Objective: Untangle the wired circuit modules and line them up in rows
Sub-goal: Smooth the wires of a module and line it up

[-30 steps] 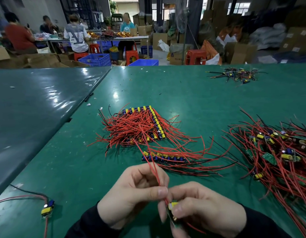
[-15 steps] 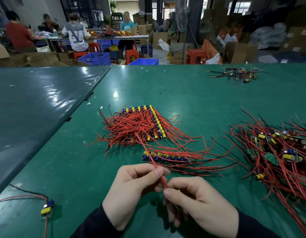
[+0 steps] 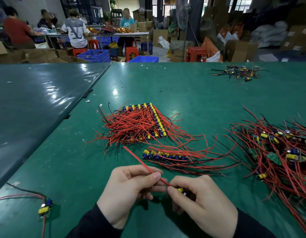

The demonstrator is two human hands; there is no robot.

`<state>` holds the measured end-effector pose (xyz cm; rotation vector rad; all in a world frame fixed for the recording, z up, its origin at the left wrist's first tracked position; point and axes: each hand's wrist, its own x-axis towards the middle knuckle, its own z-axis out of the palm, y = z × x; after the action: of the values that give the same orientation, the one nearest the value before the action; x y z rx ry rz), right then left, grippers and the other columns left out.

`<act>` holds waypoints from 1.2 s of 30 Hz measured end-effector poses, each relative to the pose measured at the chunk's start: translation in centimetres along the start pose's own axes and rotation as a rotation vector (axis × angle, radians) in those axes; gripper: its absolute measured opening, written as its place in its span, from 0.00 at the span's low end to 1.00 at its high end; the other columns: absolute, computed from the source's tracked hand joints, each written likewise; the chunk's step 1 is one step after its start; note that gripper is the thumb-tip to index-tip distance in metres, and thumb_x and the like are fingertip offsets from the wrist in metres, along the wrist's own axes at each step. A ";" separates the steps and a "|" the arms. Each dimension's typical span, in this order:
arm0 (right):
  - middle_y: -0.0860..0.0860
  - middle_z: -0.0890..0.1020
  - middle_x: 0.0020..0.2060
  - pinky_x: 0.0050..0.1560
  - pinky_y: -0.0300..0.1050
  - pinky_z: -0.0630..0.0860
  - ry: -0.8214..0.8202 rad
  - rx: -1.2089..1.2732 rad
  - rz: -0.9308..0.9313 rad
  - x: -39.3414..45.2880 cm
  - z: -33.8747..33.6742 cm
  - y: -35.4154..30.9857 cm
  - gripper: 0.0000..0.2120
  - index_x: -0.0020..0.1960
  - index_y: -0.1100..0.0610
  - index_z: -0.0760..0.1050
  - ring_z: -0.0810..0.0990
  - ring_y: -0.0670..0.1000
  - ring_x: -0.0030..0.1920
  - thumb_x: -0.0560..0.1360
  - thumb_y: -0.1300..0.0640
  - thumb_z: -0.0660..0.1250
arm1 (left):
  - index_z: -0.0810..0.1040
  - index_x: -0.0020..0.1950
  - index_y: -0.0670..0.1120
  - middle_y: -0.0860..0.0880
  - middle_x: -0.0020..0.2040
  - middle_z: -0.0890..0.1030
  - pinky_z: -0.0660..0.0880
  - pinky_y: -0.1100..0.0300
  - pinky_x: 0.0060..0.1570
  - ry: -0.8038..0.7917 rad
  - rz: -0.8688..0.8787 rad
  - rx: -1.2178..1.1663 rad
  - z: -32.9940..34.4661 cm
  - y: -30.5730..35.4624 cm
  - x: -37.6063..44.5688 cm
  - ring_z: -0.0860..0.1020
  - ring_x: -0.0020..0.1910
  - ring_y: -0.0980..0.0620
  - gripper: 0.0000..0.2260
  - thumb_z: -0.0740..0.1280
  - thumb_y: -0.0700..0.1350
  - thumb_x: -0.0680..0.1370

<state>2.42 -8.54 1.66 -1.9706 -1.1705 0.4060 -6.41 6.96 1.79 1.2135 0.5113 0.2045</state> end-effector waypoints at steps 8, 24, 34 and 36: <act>0.52 0.82 0.31 0.31 0.33 0.71 -0.103 0.374 -0.006 0.5 -0.5 -0.5 0.11 0.38 0.54 0.76 0.80 0.47 0.30 0.78 0.57 0.63 | 0.84 0.34 0.40 0.41 0.32 0.82 0.71 0.68 0.22 -0.066 -0.161 -0.233 0.1 0.1 0.1 0.75 0.22 0.55 0.08 0.72 0.38 0.56; 0.58 0.84 0.34 0.28 0.38 0.72 -0.164 0.469 0.178 0.2 -0.1 -0.4 0.08 0.41 0.56 0.77 0.82 0.54 0.31 0.77 0.60 0.64 | 0.84 0.42 0.45 0.40 0.35 0.83 0.67 0.66 0.21 -0.034 0.200 0.163 0.3 0.2 -0.2 0.75 0.25 0.55 0.15 0.80 0.40 0.57; 0.56 0.83 0.31 0.28 0.40 0.74 -0.116 0.352 0.160 0.1 0.3 -0.6 0.09 0.37 0.57 0.76 0.82 0.54 0.30 0.76 0.59 0.65 | 0.84 0.38 0.46 0.42 0.30 0.82 0.72 0.65 0.27 0.079 0.389 0.262 1.2 -0.8 -0.1 0.77 0.28 0.54 0.10 0.75 0.39 0.58; 0.56 0.82 0.30 0.30 0.49 0.77 -0.049 0.258 0.104 -0.1 0.7 -0.6 0.08 0.37 0.55 0.76 0.82 0.55 0.29 0.75 0.56 0.65 | 0.84 0.37 0.46 0.44 0.29 0.82 0.71 0.66 0.28 0.106 0.427 0.282 1.2 -1.0 -0.2 0.77 0.28 0.55 0.09 0.74 0.39 0.57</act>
<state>1.54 -8.12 1.65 -1.8086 -0.9939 0.6306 -6.07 5.52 1.23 1.5873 0.3745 0.5770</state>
